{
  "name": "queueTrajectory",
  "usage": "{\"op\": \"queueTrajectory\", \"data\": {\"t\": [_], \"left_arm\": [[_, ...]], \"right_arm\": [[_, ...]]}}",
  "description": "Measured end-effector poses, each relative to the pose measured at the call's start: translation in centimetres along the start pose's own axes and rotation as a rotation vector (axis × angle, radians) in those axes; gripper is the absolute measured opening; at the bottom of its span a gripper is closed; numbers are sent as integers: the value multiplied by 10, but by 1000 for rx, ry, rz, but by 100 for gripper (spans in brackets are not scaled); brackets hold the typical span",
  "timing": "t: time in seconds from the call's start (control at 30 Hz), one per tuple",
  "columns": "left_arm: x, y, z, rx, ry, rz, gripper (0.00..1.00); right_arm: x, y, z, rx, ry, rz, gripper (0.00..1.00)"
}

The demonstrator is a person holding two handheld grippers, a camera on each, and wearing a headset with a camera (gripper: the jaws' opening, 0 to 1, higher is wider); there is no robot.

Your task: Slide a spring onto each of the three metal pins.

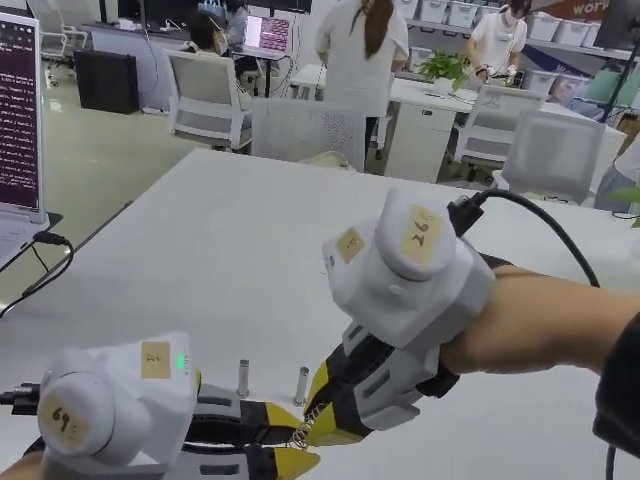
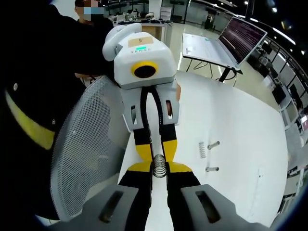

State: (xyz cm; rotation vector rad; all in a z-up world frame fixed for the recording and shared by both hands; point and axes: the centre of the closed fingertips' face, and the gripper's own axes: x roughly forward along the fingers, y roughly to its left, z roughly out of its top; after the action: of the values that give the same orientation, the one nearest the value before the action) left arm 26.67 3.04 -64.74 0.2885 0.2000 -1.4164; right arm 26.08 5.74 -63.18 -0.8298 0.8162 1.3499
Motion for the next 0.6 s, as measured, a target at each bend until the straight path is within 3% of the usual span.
{"op": "queueTrajectory", "data": {"t": [0.3,0.6], "left_arm": [[3,1,-4,2,2,4,3],[2,6,-6,-1,-14,18,3]], "right_arm": [[4,-1,-3,-12,50,11,7],[5,-4,3,-12,52,19,7]]}}
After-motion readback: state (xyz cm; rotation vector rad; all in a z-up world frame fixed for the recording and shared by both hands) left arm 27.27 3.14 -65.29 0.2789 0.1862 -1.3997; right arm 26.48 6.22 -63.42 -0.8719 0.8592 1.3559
